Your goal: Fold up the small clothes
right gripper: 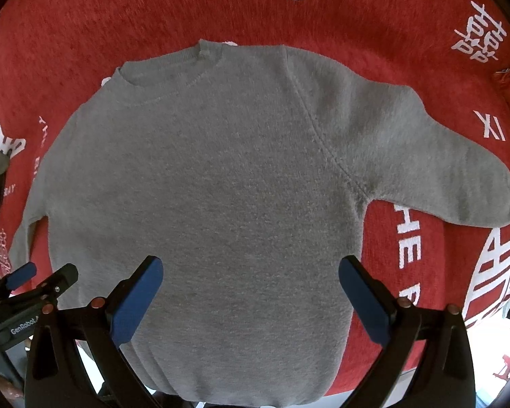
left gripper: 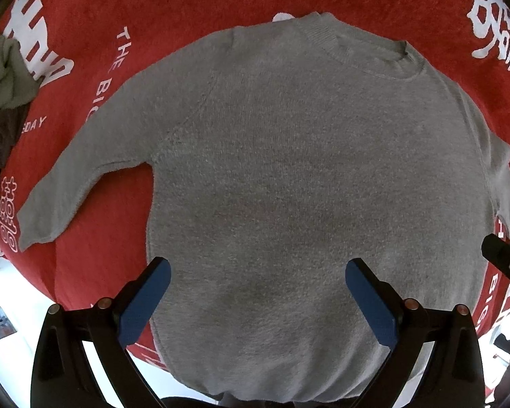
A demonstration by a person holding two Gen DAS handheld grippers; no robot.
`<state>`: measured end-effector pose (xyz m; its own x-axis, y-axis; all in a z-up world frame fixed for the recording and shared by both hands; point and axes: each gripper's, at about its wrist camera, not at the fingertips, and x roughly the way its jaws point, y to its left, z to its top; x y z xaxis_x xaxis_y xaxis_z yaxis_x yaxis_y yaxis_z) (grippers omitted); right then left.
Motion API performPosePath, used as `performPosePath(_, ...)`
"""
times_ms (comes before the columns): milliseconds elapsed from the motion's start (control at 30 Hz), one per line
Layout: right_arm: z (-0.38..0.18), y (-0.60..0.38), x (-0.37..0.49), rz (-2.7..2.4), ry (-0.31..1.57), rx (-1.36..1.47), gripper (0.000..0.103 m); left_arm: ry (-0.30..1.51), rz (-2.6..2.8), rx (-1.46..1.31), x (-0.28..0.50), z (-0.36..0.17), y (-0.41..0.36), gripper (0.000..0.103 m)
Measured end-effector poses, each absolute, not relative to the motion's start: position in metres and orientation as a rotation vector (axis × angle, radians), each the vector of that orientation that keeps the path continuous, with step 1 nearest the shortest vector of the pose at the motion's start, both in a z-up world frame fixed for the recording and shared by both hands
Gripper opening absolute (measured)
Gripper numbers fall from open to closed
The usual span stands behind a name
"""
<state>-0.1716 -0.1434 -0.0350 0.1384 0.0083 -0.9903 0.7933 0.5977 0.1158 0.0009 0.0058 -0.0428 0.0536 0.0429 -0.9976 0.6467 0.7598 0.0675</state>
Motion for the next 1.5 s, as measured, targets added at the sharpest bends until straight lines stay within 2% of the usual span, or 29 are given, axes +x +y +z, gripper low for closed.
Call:
performPosePath(1233,-0.032,-0.130,-0.150,-0.646,1.341,0.700,0.103,1.513,-0.563,0.482,0.028,-0.060,0.019,0.103)
performPosePath(1500,-0.027,-0.124,-0.144,-0.641,1.347,0.683,0.103,1.517,-0.601,0.292,0.050,-0.057,0.043,0.103)
